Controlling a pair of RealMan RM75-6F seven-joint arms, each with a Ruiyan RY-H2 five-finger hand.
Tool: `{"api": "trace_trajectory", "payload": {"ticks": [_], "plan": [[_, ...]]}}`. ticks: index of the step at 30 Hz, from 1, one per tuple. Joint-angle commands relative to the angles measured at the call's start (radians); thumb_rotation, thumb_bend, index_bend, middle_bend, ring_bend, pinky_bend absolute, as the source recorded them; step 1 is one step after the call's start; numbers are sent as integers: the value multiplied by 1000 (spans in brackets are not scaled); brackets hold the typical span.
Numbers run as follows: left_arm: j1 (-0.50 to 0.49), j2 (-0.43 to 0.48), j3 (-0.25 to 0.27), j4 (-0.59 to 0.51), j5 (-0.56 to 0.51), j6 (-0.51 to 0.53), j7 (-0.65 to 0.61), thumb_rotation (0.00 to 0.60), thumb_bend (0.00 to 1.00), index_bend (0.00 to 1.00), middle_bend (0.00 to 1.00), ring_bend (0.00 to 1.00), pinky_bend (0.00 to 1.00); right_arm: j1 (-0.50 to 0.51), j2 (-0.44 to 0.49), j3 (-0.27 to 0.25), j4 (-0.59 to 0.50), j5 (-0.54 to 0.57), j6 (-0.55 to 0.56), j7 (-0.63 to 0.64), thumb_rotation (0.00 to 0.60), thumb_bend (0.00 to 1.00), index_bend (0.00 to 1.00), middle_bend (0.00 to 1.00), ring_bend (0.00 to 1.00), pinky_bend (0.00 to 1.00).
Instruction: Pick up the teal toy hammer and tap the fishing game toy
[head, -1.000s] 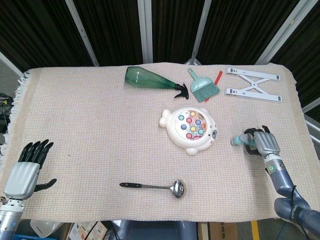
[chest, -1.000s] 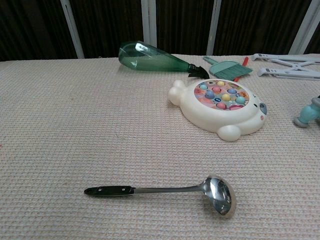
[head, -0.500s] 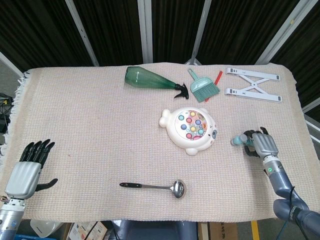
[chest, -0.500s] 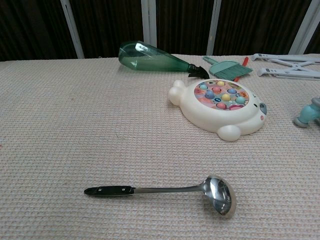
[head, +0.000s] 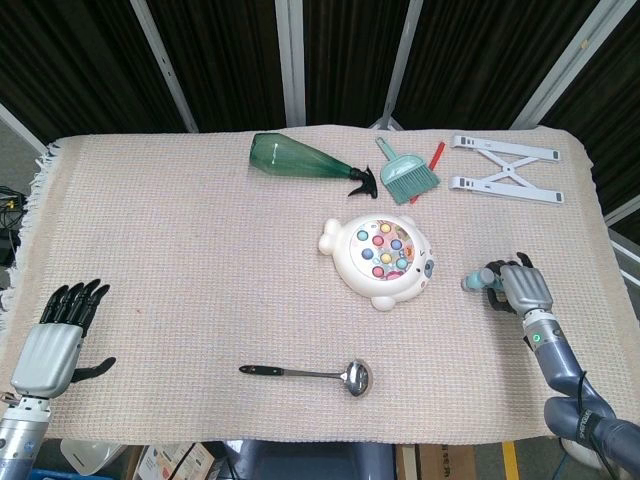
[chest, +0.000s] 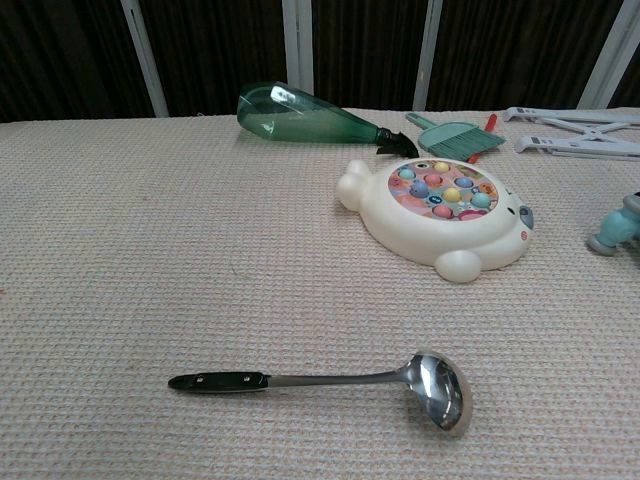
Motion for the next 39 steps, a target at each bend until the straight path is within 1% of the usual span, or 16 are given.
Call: {"api": "trace_trajectory", "payload": {"ticks": [1, 8, 22, 31, 39], "plan": [[-2, -1, 0, 2, 0, -2, -1, 600, 106, 0, 0, 0, 0, 0, -2, -2, 0, 4, -2, -4, 600, 570, 381, 326, 278, 0], [-3, -3, 0, 6, -3, -4, -5, 600, 106, 0, 0, 0, 0, 2, -6, -4, 2, 9, -3, -13, 600, 576, 412, 350, 296, 0], [-7, -7, -1, 12, -12, -9, -12, 600, 106, 0, 0, 0, 0, 7, -8, -7, -2, 18, -5, -29, 600, 634, 458, 389, 324, 0], [-8, -9, 1, 13, -15, -11, -11, 600, 106, 0, 0, 0, 0, 10, -17, -9, 13, 24, -17, -25, 600, 639, 495, 434, 352, 0], [-7, -10, 1, 14, -18, -9, -12, 600, 106, 0, 0, 0, 0, 14, -27, -7, 28, 21, -19, -14, 600, 660, 584, 510, 396, 0]]}}
